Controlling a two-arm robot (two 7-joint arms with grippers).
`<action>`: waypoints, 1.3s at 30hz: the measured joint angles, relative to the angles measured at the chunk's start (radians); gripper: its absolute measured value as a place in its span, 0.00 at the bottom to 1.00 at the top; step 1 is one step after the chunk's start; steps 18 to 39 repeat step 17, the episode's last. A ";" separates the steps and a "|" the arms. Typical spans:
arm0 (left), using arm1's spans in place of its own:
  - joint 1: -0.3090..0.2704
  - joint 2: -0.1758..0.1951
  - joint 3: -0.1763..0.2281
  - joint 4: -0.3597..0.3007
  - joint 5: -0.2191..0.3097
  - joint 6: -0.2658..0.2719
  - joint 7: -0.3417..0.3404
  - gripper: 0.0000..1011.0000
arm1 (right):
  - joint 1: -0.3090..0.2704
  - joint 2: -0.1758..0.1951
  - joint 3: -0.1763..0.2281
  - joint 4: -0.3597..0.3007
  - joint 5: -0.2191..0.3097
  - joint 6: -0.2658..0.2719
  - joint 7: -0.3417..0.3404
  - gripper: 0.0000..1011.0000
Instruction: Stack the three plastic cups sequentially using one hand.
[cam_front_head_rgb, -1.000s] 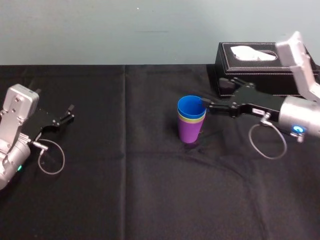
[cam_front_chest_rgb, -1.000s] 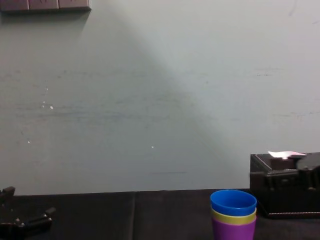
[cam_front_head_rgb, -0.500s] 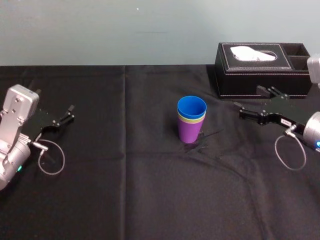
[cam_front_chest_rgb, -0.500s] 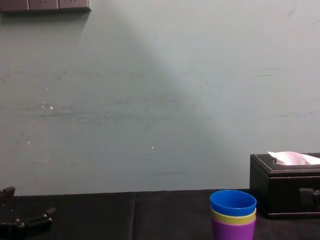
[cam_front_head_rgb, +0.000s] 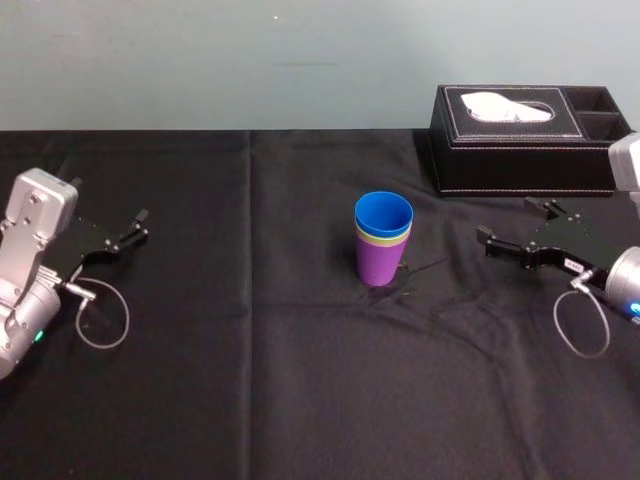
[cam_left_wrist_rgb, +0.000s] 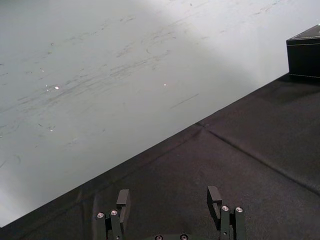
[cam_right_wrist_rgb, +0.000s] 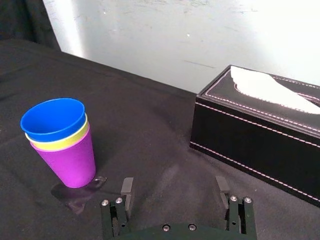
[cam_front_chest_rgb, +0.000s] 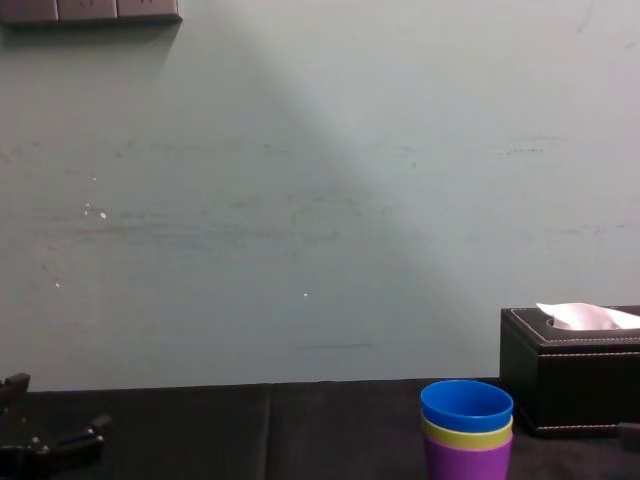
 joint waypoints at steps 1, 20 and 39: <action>0.000 0.000 0.000 0.000 0.000 0.000 0.000 1.00 | 0.000 0.000 0.000 0.000 0.000 0.000 0.000 0.99; 0.000 0.000 0.000 0.000 0.000 0.000 0.000 1.00 | 0.001 0.003 -0.001 -0.006 0.002 0.001 0.002 0.99; 0.000 0.000 0.000 0.000 0.000 0.000 0.000 1.00 | 0.001 0.003 -0.001 -0.006 0.002 0.001 0.002 0.99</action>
